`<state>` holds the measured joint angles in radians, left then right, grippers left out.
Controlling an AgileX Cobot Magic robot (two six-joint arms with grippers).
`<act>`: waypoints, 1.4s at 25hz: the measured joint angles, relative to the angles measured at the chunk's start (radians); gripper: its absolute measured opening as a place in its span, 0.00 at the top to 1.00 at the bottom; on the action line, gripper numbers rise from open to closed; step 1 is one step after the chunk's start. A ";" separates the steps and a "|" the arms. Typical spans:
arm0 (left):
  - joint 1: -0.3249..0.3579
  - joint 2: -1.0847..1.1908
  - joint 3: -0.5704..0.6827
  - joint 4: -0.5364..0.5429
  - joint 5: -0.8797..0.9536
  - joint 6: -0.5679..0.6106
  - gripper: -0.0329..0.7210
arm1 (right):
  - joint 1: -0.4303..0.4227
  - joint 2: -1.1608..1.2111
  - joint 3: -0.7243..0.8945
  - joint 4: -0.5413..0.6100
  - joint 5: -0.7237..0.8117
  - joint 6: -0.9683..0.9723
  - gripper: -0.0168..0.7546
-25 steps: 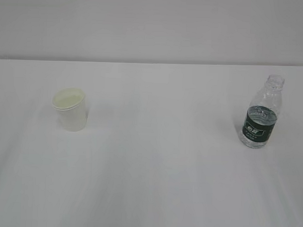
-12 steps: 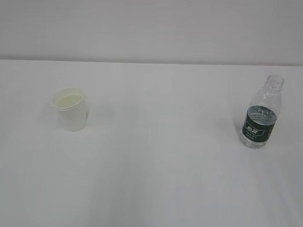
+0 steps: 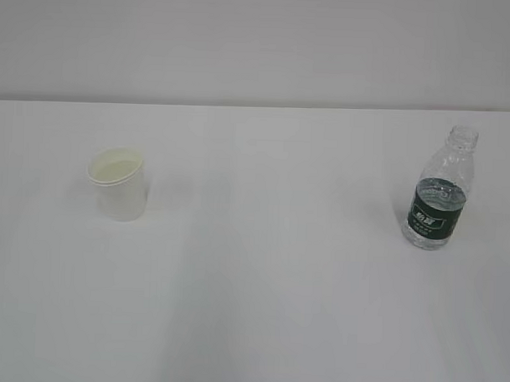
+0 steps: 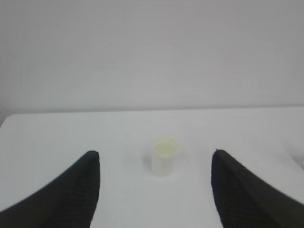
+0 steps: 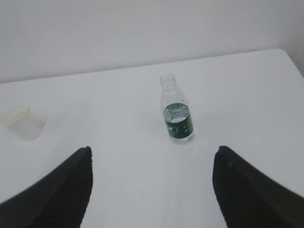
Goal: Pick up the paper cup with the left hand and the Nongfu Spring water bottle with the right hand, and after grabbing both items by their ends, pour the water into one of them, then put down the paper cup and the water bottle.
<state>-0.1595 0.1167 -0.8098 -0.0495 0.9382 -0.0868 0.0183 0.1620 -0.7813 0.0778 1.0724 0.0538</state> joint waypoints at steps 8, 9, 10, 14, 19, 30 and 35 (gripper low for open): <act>0.000 -0.002 -0.018 -0.013 0.286 0.011 0.27 | 0.000 -0.011 -0.002 0.114 0.193 -0.094 0.21; 0.000 -0.003 -0.018 -0.014 0.302 0.011 0.28 | 0.000 -0.019 -0.002 0.114 0.197 -0.101 0.21; 0.000 -0.004 -0.018 -0.014 0.317 0.011 0.28 | 0.000 -0.031 -0.002 0.114 0.197 -0.103 0.21; 0.000 -0.035 0.013 -0.017 0.330 0.013 0.32 | 0.000 -0.064 -0.002 0.093 0.201 -0.108 0.22; 0.000 -0.101 0.082 -0.017 0.332 0.013 0.33 | 0.000 -0.093 -0.002 0.064 0.203 -0.111 0.22; 0.000 -0.113 0.219 -0.008 0.331 0.013 0.34 | 0.000 -0.103 0.141 -0.107 0.205 -0.123 0.22; 0.000 -0.113 0.233 0.024 0.311 0.013 0.34 | 0.000 -0.103 0.203 -0.126 0.205 -0.125 0.22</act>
<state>-0.1595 0.0039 -0.5766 -0.0250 1.2488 -0.0736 0.0183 0.0590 -0.5779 -0.0485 1.2775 -0.0709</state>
